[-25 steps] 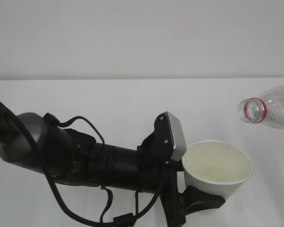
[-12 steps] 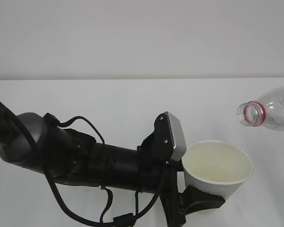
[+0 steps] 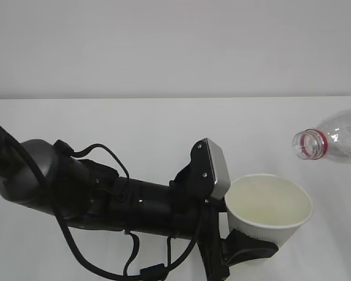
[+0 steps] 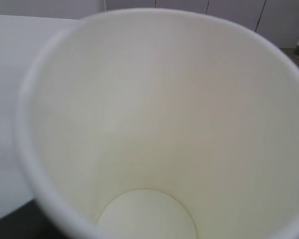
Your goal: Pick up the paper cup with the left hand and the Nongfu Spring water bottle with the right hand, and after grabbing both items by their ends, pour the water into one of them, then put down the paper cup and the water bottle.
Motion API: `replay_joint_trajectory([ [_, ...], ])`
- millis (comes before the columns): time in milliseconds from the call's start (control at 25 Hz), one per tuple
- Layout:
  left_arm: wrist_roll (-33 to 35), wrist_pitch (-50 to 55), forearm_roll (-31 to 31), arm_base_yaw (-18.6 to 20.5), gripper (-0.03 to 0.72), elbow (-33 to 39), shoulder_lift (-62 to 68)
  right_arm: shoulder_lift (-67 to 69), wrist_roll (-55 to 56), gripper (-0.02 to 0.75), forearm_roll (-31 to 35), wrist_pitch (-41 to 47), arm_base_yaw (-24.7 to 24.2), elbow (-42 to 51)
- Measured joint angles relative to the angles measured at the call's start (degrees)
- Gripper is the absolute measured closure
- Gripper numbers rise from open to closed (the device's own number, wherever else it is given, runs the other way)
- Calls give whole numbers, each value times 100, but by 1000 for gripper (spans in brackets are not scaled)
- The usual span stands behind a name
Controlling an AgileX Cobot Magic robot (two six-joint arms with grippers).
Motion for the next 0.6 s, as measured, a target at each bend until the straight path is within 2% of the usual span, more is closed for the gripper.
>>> replay_joint_trajectory([
  [600, 0, 0, 0, 0, 175, 0, 0, 0, -250, 286, 118, 0, 0, 0],
])
